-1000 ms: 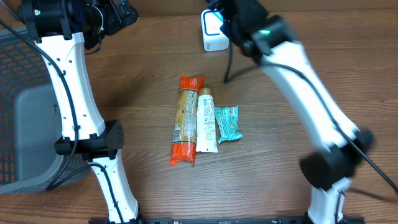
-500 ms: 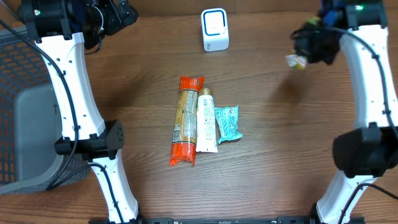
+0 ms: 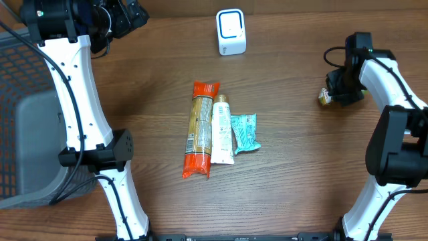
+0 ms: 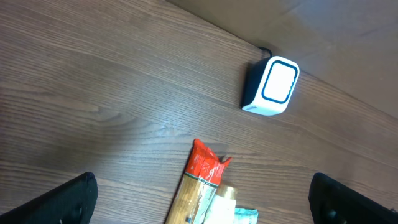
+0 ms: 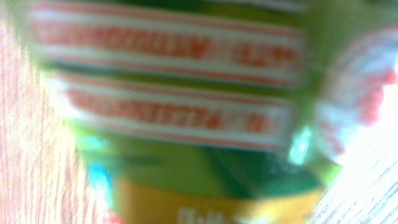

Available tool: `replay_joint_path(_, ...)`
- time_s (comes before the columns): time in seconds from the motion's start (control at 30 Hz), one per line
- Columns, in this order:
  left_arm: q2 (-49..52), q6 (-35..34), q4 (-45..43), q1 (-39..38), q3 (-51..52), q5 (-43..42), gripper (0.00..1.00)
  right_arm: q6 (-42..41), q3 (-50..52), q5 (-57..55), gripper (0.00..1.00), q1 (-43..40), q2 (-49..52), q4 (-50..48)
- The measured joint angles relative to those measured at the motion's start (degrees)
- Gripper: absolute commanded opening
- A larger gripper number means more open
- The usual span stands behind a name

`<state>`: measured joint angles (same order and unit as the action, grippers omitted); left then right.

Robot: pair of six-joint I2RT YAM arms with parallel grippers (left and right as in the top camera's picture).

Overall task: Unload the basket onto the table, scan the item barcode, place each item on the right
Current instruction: 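Carry the carton to the right side and set it down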

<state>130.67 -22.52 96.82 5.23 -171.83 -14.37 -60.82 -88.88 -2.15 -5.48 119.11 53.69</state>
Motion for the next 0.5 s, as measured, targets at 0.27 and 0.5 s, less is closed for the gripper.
replay_joint_path(0.27, 0.00, 0.00, 0.00, 0.00, 0.00, 0.00, 1.00, 13.66, -4.17, 2.45, 1.00, 0.00, 0.00, 2.62)
replay_joint_path(0.5, 0.00, 0.00, 0.02, 0.00, 0.00, 0.00, 0.99, 30.97, -20.85, 14.19, 0.98, 1.25, -2.71, 15.32)
